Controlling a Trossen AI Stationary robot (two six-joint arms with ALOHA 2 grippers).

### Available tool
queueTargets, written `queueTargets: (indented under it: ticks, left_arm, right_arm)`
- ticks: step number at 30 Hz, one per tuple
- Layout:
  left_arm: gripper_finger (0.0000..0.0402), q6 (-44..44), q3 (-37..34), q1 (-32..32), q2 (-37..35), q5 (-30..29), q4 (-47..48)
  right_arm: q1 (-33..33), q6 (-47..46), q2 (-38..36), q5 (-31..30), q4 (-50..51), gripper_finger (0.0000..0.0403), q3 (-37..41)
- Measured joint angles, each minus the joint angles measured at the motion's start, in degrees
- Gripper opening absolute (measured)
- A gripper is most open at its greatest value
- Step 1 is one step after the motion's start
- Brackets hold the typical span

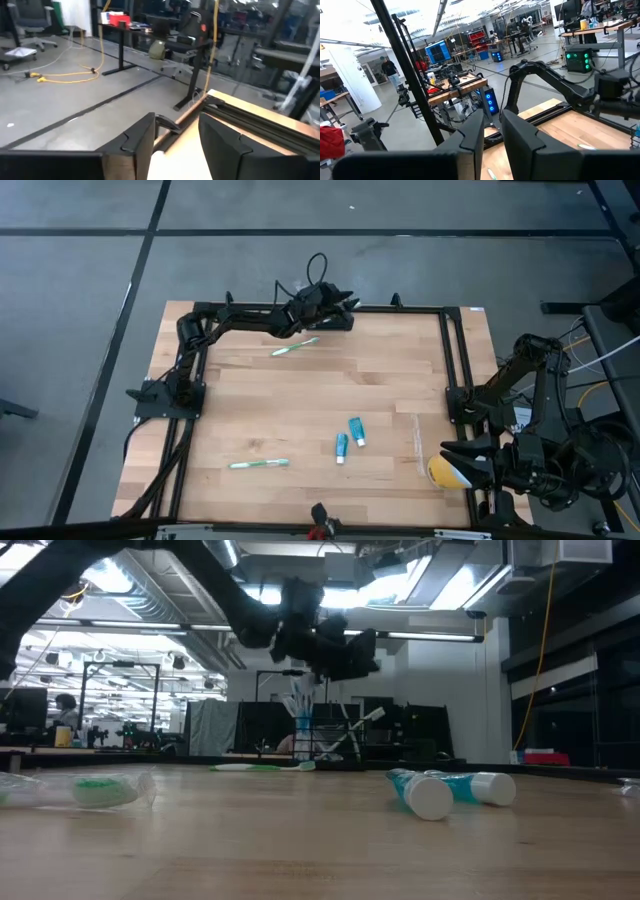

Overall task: Pick & Place toothbrushing station
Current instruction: Put the green toothbrush into the wire organizer

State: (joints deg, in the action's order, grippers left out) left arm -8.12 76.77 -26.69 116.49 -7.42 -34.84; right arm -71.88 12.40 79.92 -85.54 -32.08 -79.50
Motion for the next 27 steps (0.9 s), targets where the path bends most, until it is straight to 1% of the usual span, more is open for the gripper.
queueTargets:
  ticks: [2, 5, 8, 10, 11, 13, 15, 16, 18, 19, 21, 22, 25, 27]
  left_arm:
    - [0.0153, 3.2, 0.0, 1.2, -2.9, 0.0, 3.7]
    - [0.0150, 9.2, 0.0, 3.6, -8.5, -0.2, 12.0]
    - [0.0144, 12.5, 0.0, 6.4, -15.0, -0.2, 21.2]
    - [0.0141, 13.5, 0.1, 8.5, -19.4, -1.3, 28.3]
    - [0.0139, 13.8, 0.1, 9.6, -21.5, -3.3, 33.0]
    - [0.0135, 13.6, 0.1, 11.7, -24.9, -9.2, 44.8]
    - [0.0131, 11.0, 0.1, 13.4, -26.9, -14.9, 57.6]
    - [0.0130, 8.2, 0.1, 13.8, -27.1, -16.7, 62.8]
    - [0.0126, 1.5, -0.6, 13.8, -26.9, -17.0, 70.4]
    - [0.0125, -1.2, -1.9, 13.7, -26.5, -16.7, 72.0]
    - [0.0122, -4.8, -5.6, 13.7, -25.3, -16.3, 71.1]
    - [0.0120, -5.4, -7.9, 13.7, -24.6, -16.2, 70.1]
    - [0.0114, -5.0, -12.8, 13.8, -21.8, -15.9, 62.4]
    - [0.0110, -4.8, -14.3, 13.8, -19.2, -15.6, 59.9]
  right_arm:
    - [0.0, 0.0, 0.0, 0.0, 0.0, 0.0070, 0.0]
    - [-0.3, 0.5, 0.0, -0.3, 0.0, 0.0070, 0.0]
    - [-0.3, 1.4, 0.0, -0.4, 0.0, 0.0070, 0.0]
    - [-0.3, 2.1, 0.0, -0.4, 0.0, 0.0070, 0.0]
    - [-0.3, 2.5, 0.0, -0.4, 0.0, 0.0070, 0.0]
    - [-0.3, 3.1, 0.0, 0.0, 0.0, 0.0070, 0.0]
    - [-0.3, 3.3, 0.0, 1.6, 0.0, 0.0070, 0.0]
    - [-0.3, 3.5, 0.0, 2.1, 0.0, 0.0070, 0.0]
    - [-0.3, 4.5, 0.0, 2.6, 0.0, 0.0070, 0.0]
    - [-0.3, 4.8, 0.0, 2.7, 0.0, 0.0070, 0.0]
    - [-0.3, 5.9, 0.0, 3.5, 0.0, 0.0070, 0.0]
    - [-0.3, 6.1, 0.0, 3.9, 0.1, 0.0070, 0.0]
    - [-0.3, 6.0, 0.0, 4.3, 0.1, 0.0070, 0.0]
    - [-0.3, 5.6, 0.0, 4.6, 0.0, 0.0070, 0.0]
